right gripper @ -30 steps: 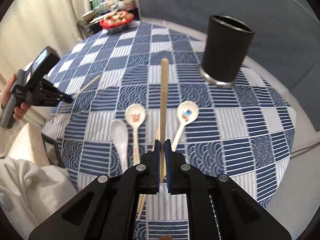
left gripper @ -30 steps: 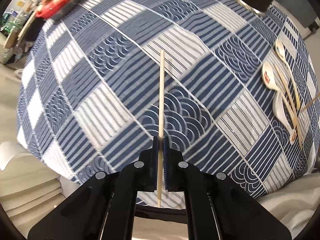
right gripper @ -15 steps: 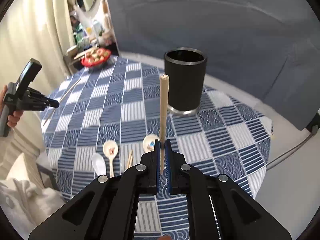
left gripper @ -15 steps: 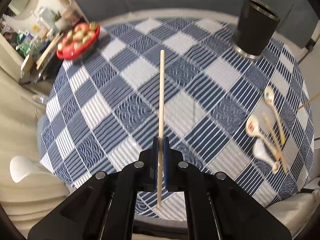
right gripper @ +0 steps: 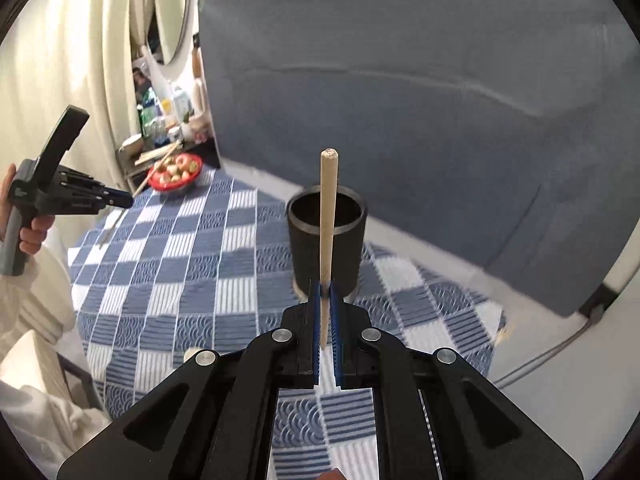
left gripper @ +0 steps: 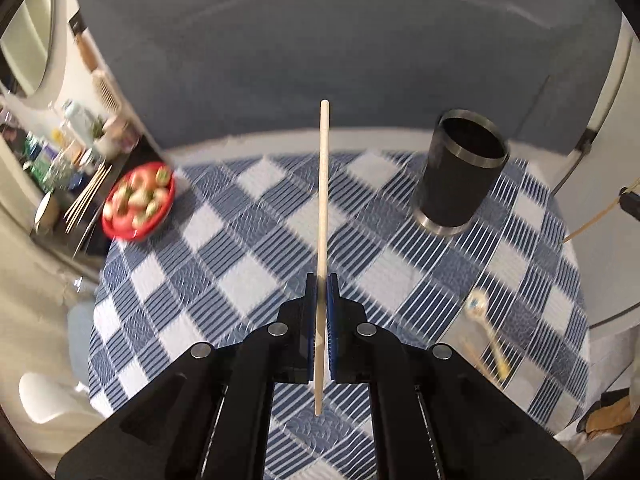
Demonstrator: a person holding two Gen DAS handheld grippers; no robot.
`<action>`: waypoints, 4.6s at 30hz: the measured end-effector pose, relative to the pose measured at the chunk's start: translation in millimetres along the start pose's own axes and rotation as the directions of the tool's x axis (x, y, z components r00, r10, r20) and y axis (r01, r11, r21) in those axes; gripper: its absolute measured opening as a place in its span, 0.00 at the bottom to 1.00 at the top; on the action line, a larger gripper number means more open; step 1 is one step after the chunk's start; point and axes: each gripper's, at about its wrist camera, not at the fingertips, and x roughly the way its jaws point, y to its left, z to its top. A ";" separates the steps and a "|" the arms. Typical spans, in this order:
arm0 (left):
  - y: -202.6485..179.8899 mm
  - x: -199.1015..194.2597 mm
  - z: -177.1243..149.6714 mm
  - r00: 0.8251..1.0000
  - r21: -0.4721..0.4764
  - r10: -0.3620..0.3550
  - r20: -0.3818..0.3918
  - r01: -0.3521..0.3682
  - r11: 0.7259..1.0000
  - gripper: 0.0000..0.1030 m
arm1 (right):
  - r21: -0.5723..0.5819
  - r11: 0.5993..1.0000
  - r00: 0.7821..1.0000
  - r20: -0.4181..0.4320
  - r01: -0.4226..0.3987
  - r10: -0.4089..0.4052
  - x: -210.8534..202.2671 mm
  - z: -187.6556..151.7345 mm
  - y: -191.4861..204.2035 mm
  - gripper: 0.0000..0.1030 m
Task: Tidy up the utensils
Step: 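Lower the chopsticks into the black cup and open both tools, then withdraw both tools from the cup back over the spoons, then grasp the yellow-handled cartoon spoon near its bowl with the left tool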
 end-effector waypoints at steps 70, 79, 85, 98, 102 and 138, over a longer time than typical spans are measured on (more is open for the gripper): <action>-54.6 90.8 -51.7 0.966 -0.066 -0.248 0.071 0.253 0.965 0.94 | 0.246 0.965 0.991 -0.115 0.093 -0.066 103.4 -42.9 -12.1 0.92; -59.0 67.6 -116.5 0.984 -0.204 -0.176 0.039 0.180 0.962 0.94 | 0.295 0.955 0.991 -0.134 0.040 0.000 87.4 -85.2 14.0 0.92; -63.7 38.6 -145.3 0.990 -0.248 -0.128 0.052 0.137 0.959 0.94 | 0.342 0.939 0.969 -0.245 0.044 0.044 75.3 -107.2 39.7 0.92; -68.5 3.8 -171.6 0.968 -0.250 -0.232 0.090 0.248 0.936 0.94 | 0.255 0.961 0.964 -0.263 0.109 -0.040 41.4 -128.5 80.6 0.92; -72.2 -9.9 -175.1 0.974 -0.233 -0.183 0.132 0.210 0.950 0.94 | 0.281 0.957 0.972 -0.235 0.078 -0.010 32.1 -131.5 79.8 0.92; -112.9 163.7 -45.1 0.902 0.168 -0.381 -0.202 0.415 0.894 0.89 | 0.264 0.940 0.896 -0.435 0.214 -0.082 90.7 -157.2 57.3 0.91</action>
